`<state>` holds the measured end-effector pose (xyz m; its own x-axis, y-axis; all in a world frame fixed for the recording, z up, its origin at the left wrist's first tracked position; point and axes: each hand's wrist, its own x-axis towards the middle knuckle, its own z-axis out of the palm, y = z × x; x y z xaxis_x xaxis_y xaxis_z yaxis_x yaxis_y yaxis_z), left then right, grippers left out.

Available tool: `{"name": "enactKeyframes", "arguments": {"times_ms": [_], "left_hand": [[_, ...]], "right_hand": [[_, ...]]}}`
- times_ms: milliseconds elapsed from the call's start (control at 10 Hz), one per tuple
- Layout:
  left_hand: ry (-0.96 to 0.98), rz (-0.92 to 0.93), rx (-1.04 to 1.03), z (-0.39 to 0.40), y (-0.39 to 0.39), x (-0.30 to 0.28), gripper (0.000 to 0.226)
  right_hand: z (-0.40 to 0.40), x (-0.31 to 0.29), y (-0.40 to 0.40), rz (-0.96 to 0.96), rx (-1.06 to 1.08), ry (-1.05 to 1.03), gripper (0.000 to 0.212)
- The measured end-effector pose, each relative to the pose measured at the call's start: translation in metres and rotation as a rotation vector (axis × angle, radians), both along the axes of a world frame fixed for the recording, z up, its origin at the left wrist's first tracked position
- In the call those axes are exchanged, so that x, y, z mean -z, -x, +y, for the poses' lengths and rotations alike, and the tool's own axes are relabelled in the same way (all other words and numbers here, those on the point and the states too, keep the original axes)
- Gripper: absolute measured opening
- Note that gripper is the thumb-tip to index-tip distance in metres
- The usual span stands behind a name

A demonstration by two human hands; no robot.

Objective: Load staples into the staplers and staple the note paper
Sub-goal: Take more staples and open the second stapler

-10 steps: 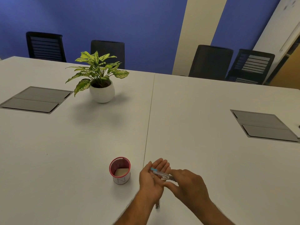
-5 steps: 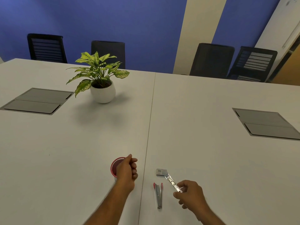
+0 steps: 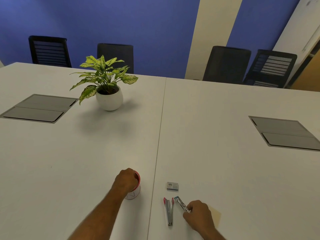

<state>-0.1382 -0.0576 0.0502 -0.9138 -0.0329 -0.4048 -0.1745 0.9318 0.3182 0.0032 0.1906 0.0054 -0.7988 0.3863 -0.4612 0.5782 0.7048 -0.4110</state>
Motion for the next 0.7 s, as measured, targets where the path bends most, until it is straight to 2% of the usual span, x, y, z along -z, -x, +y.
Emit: {"name": "enactKeyframes", "arguments": {"times_ms": [200, 300, 500, 600, 700], "left_hand": [[0.066, -0.002, 0.103, -0.004, 0.002, 0.009, 0.039], [0.040, -0.046, 0.098, -0.002, 0.004, 0.013, 0.037], [-0.022, 0.007, 0.158, -0.002, 0.003, 0.020, 0.027], [0.013, 0.023, 0.197, -0.006, 0.003, 0.021, 0.027], [0.160, 0.071, 0.327, -0.009, 0.003, 0.027, 0.032]], "right_hand": [[-0.004, 0.010, -0.001, -0.038, -0.045, -0.071, 0.006], [-0.008, 0.015, 0.000, -0.044, -0.099, -0.094, 0.009], [-0.009, 0.018, 0.002, -0.041, -0.134, -0.094, 0.015], [-0.007, 0.019, 0.003, -0.042, -0.134, -0.077, 0.020], [-0.004, 0.023, 0.003, -0.037, -0.136, -0.064, 0.025]]}}
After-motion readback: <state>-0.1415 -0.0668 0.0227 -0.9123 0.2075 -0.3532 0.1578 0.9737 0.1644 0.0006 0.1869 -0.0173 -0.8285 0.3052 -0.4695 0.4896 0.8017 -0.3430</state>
